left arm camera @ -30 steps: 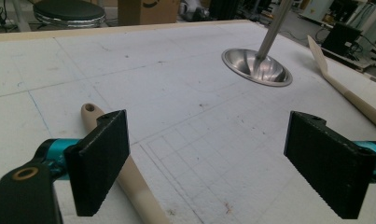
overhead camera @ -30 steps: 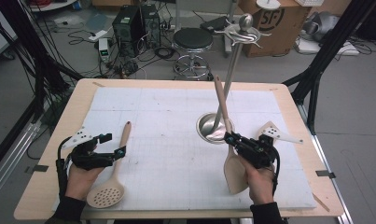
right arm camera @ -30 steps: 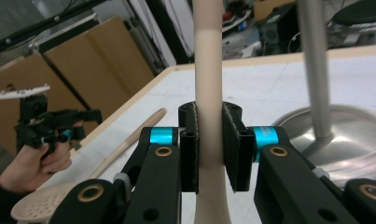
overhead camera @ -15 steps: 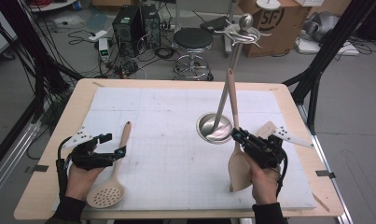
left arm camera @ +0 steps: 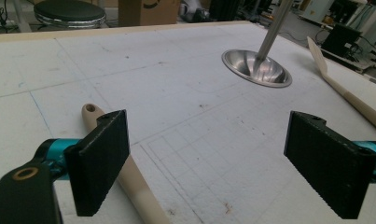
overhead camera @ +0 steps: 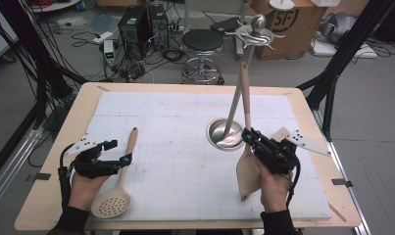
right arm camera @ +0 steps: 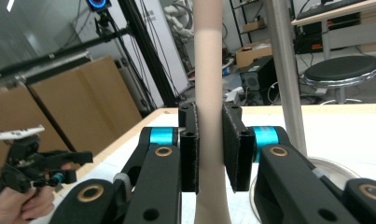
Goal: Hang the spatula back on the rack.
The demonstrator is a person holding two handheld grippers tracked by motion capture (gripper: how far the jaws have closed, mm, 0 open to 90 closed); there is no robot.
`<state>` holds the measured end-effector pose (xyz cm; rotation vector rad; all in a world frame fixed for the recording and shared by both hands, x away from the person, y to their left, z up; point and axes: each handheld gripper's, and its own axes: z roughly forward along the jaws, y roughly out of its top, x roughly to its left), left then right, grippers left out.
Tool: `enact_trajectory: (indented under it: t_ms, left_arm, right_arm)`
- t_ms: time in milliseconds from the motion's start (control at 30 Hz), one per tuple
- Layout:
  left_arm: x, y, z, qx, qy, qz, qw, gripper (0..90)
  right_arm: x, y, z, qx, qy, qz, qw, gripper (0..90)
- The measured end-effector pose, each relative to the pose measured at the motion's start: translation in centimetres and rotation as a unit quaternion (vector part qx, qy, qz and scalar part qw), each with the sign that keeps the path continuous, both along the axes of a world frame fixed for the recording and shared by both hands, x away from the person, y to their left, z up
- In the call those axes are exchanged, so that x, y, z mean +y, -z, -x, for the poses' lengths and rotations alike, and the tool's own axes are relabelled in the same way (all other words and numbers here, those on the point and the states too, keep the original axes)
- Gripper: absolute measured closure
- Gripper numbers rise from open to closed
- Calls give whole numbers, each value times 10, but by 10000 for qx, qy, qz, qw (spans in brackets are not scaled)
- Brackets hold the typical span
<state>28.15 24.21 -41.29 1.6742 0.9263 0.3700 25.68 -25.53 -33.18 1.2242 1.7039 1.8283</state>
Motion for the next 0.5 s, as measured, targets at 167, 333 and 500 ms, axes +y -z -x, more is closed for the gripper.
enact_trajectory:
  t_ms: [167, 333, 500]
  left_arm:
    - [0, 0, 0, 4, 4, 0, 10000, 147]
    - [1, 0, 0, 11, 0, 24, 10000, 147]
    - [2, 0, 0, -2, -8, 29, 10000, 147]
  right_arm:
    - [11, -3, 4, -204, 128, 76, 9997, 785]
    - [14, -9, 4, -285, 159, 71, 9994, 785]
    - [5, -11, 5, -269, 285, 44, 9992, 785]
